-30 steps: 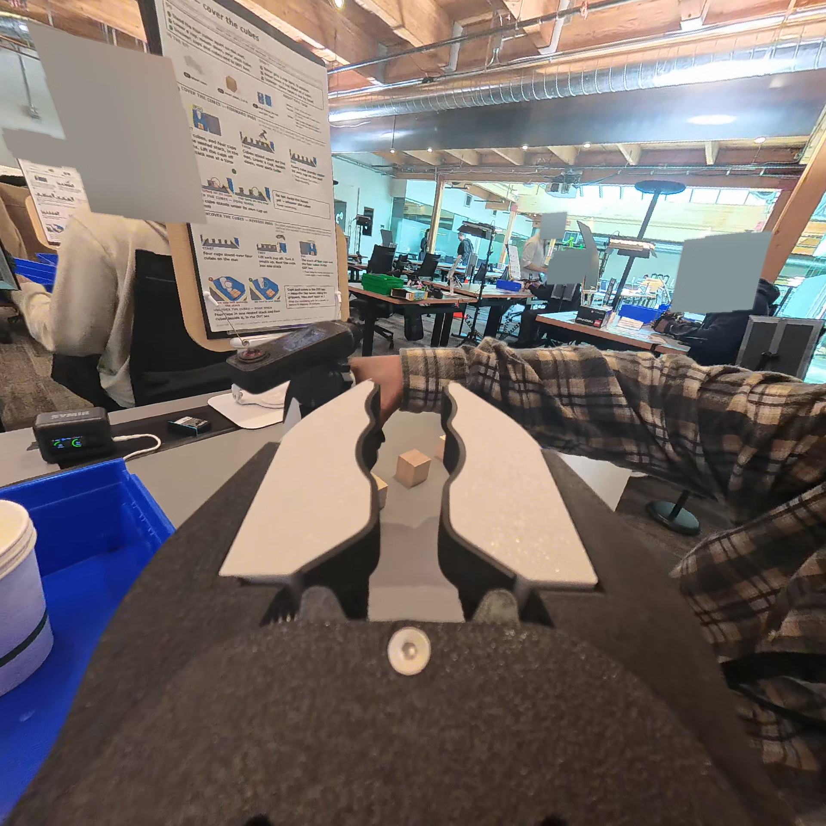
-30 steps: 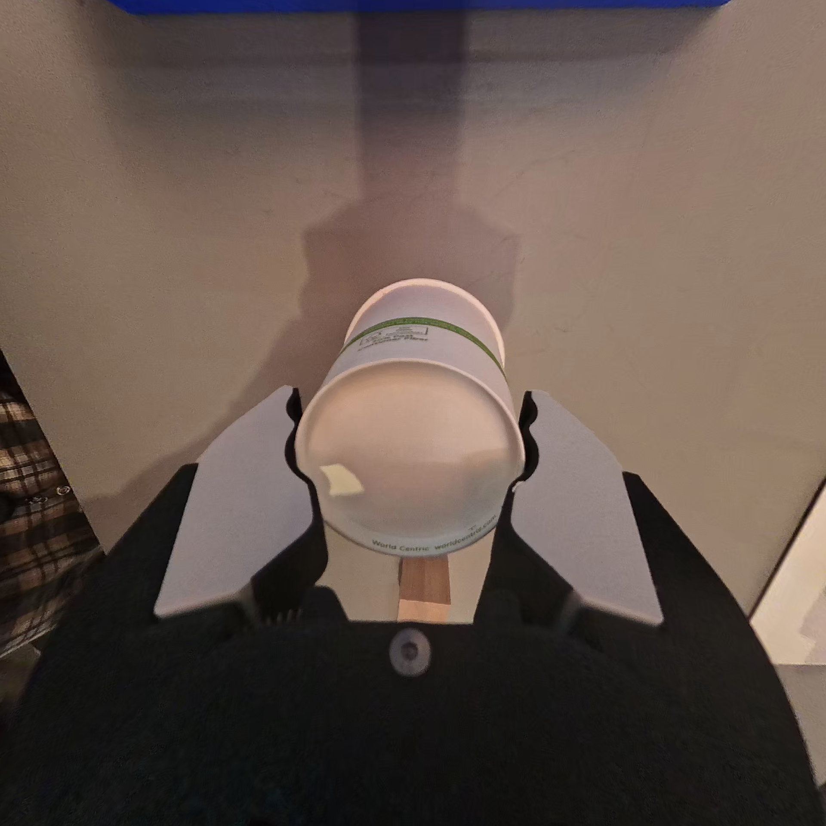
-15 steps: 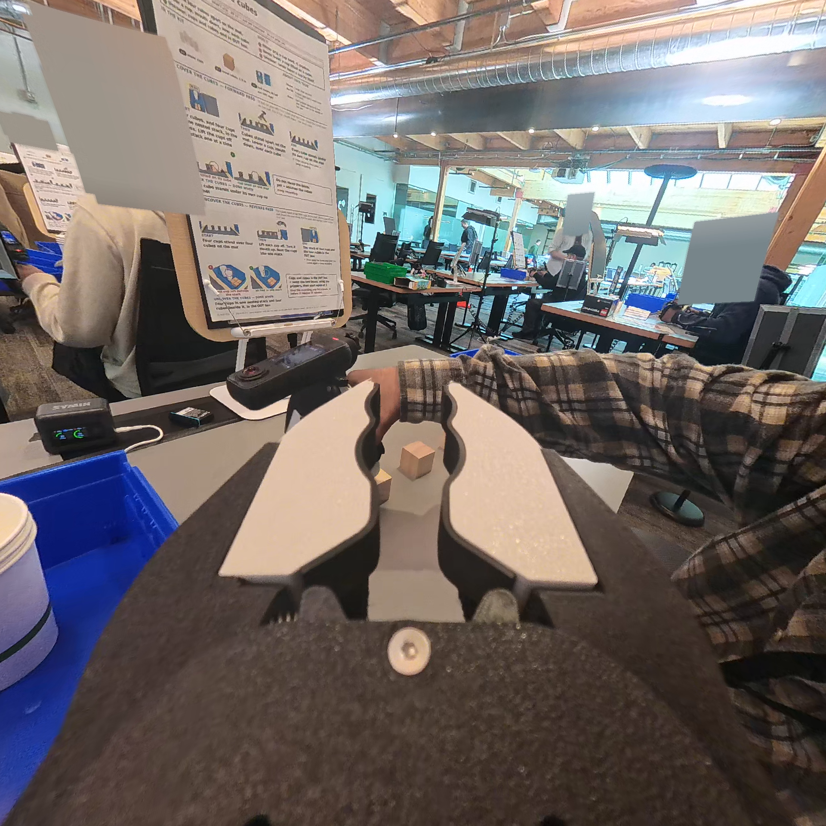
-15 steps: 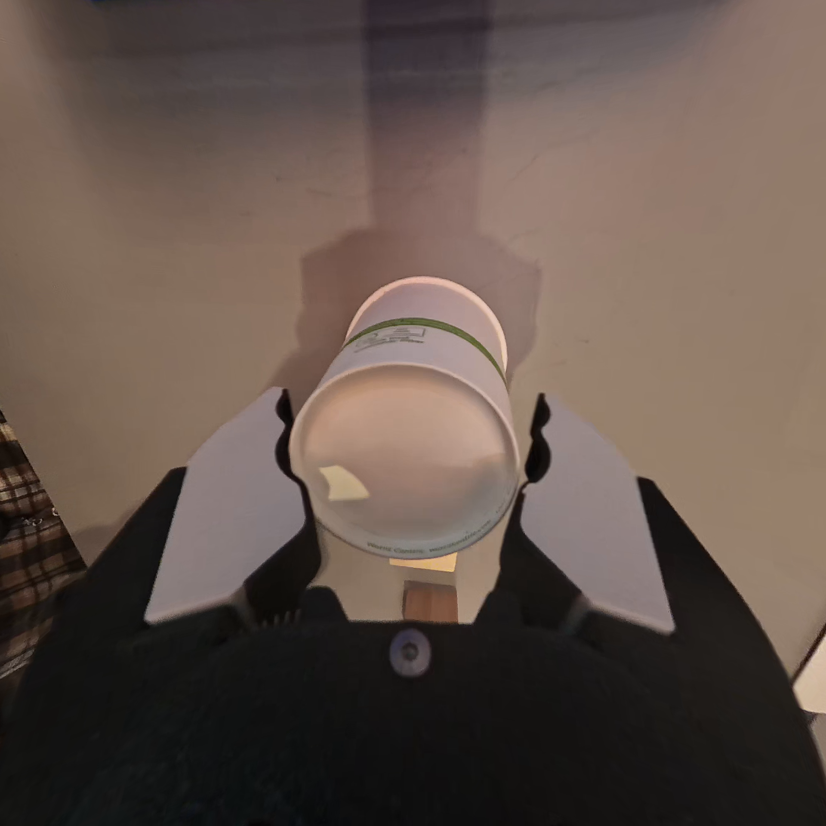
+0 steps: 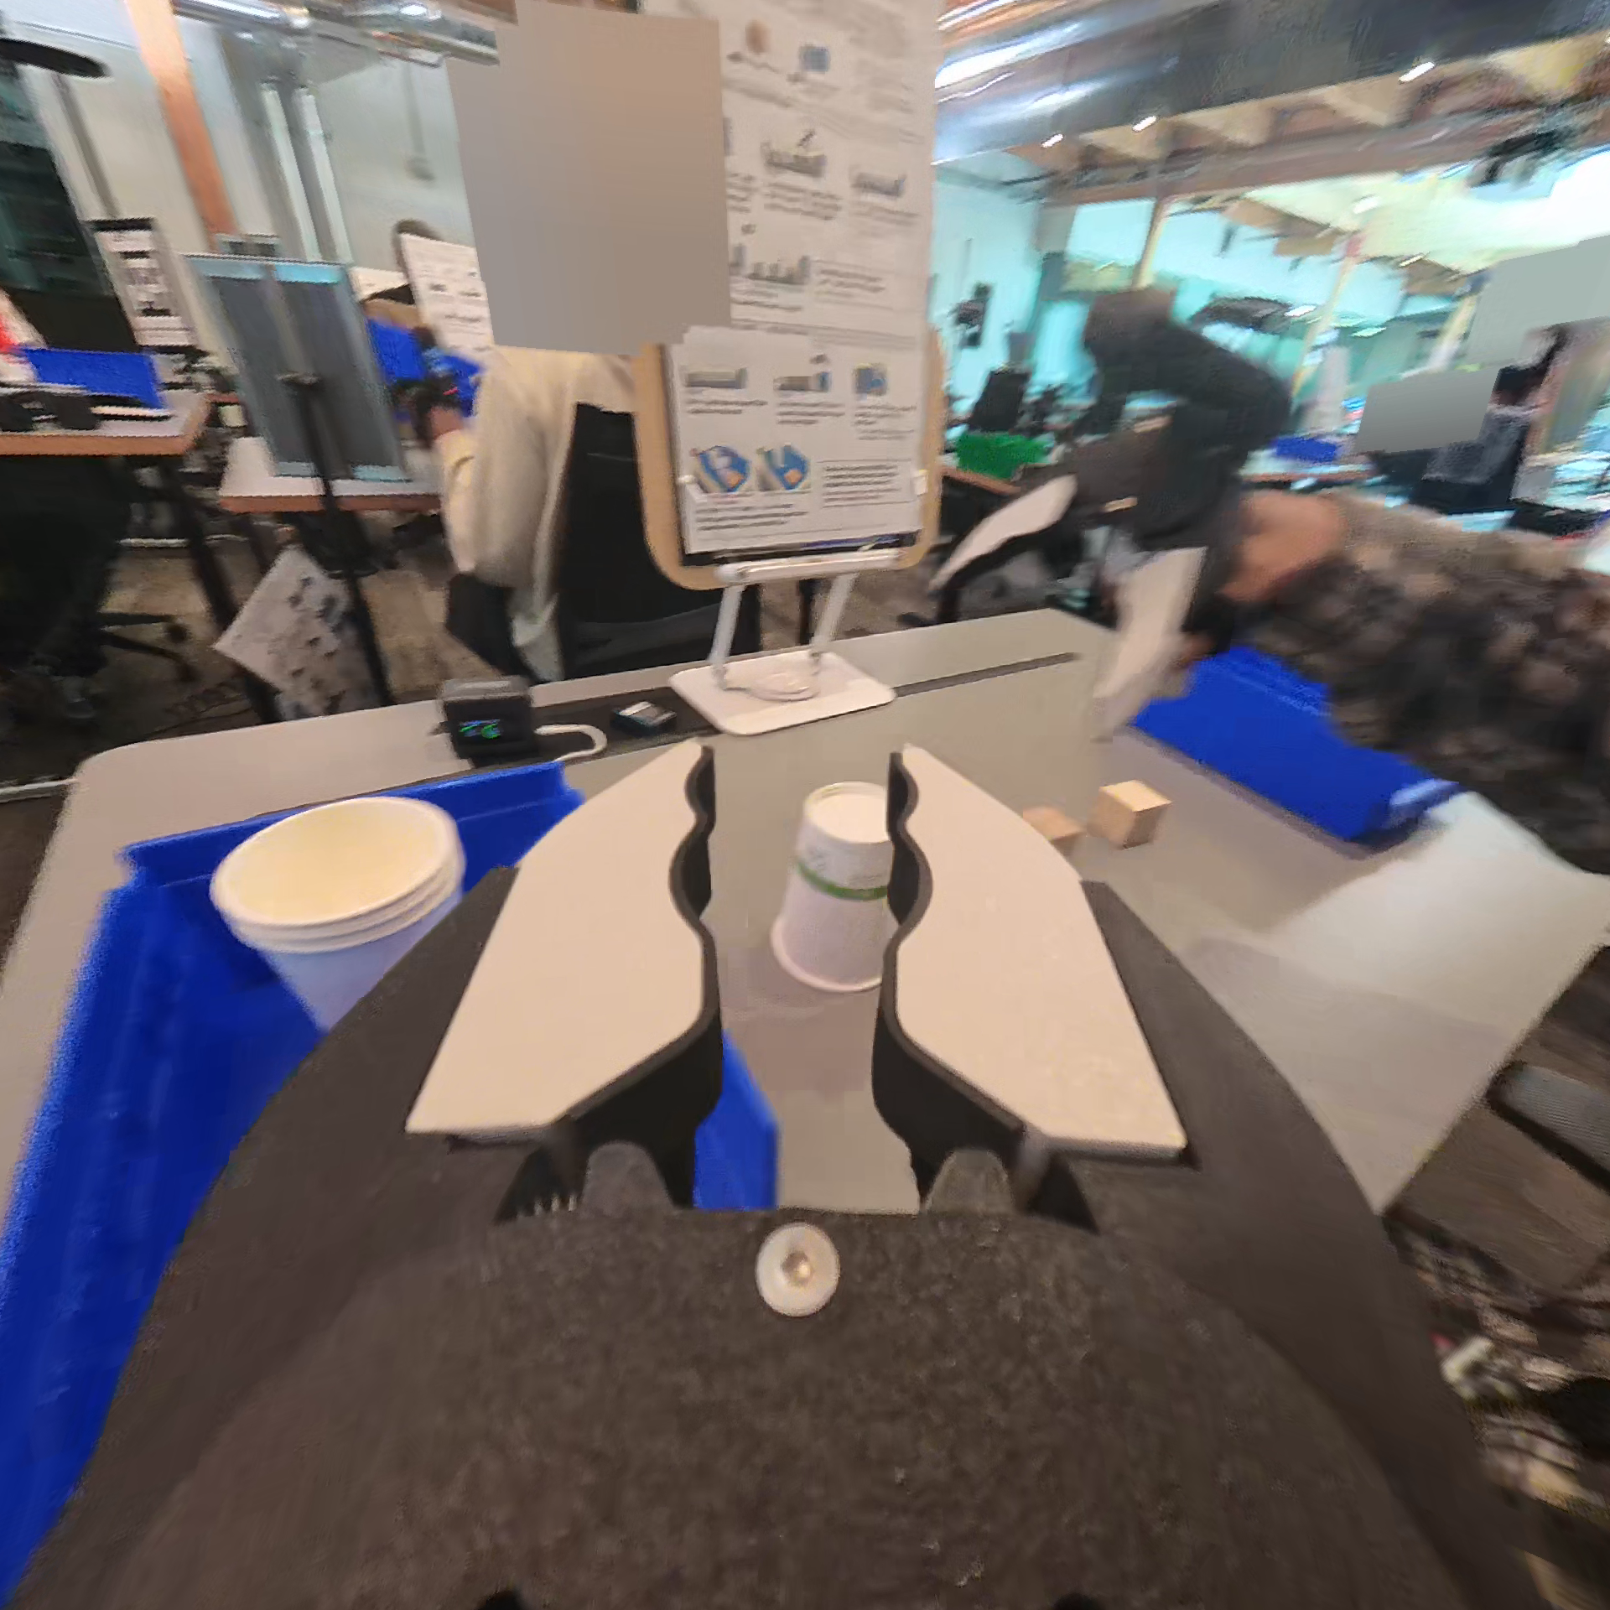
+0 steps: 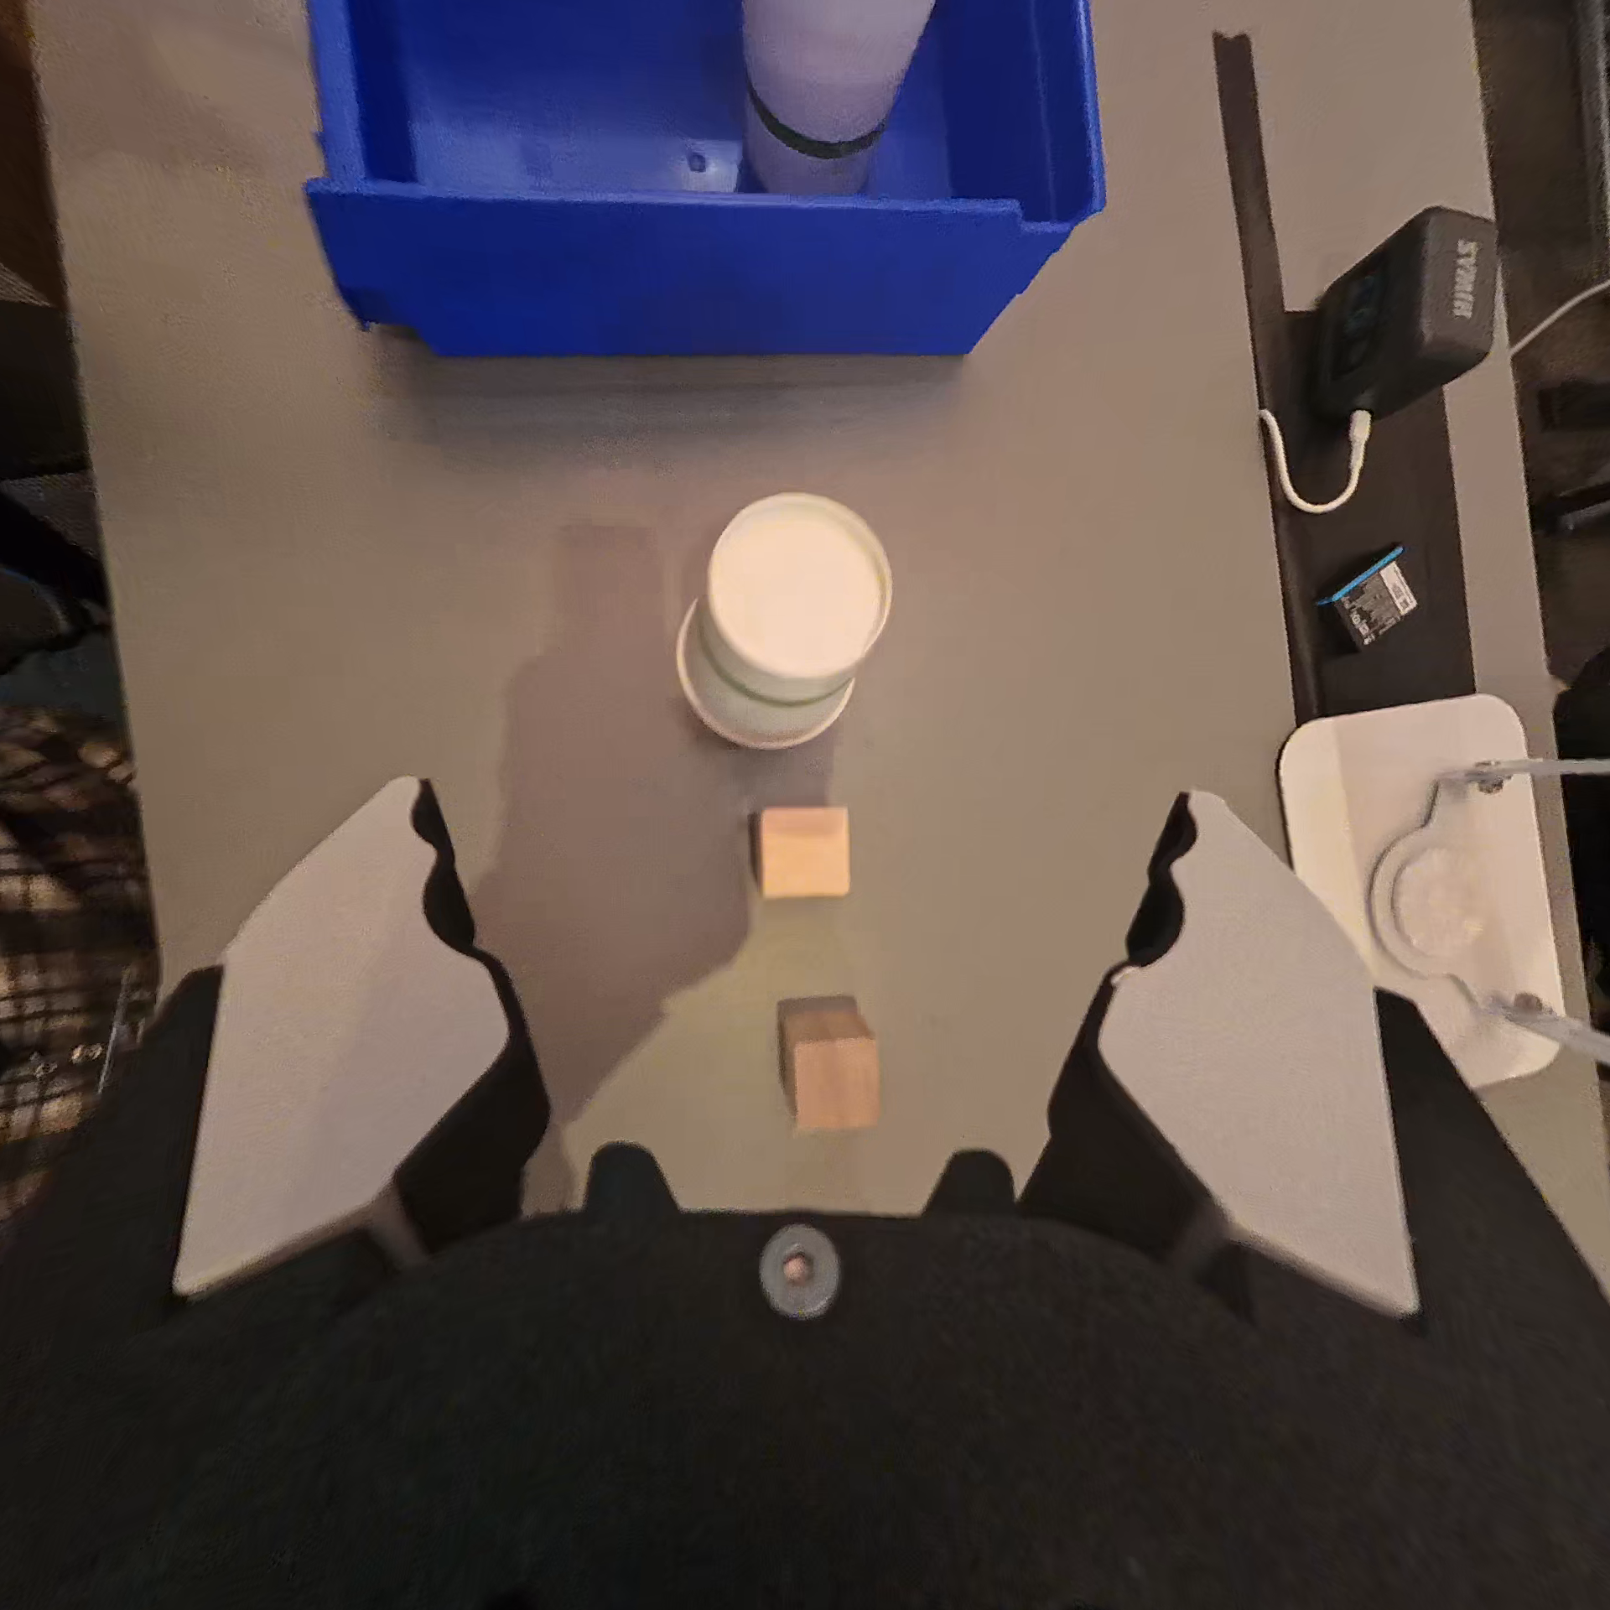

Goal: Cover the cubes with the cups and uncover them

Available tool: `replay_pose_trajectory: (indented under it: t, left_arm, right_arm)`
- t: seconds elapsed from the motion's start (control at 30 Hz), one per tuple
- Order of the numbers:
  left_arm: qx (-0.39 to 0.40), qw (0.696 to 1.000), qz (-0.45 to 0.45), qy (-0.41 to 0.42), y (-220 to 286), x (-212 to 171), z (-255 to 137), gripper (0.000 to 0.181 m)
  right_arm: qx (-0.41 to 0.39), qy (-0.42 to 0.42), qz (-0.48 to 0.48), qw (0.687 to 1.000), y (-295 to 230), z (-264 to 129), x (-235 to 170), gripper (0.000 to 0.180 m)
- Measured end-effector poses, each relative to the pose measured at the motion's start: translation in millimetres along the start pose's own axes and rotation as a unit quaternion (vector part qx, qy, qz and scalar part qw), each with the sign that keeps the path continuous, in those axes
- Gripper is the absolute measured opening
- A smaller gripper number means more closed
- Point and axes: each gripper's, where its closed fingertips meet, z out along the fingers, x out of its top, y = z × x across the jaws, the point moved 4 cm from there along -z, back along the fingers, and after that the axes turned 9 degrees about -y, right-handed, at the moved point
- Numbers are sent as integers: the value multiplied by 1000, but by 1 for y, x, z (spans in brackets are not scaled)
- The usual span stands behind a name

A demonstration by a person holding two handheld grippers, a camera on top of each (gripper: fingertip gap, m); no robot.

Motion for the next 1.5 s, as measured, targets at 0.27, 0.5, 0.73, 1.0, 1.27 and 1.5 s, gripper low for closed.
replay_pose_trajectory:
  t: [0.27, 0.5, 0.73, 1.0, 1.27, 1.5]
  left_arm:
    - [17, 974, 91, -204, -63, 9, 37, 28]
    - [-21, 871, 168, -460, -111, 0, 90, 27]
    - [-3, 808, 170, -564, -142, -26, 126, 28]
    - [9, 774, 149, -616, -159, -48, 140, 22]
    - [10, 762, 134, -634, -161, -62, 145, 17]
    - [2, 759, 116, -641, -160, -65, 146, 3]
  right_arm:
    - [41, 36, 19, 998, -68, -13, -106, 136]
    - [76, 70, 55, 993, -104, -3, -165, 135]
    - [79, 83, 90, 989, -116, -12, -205, 133]
    - [89, 94, 112, 985, -120, -14, -226, 132]
    - [94, 98, 113, 984, -120, -12, -228, 132]
    - [95, 103, 118, 983, -121, -13, -227, 131]
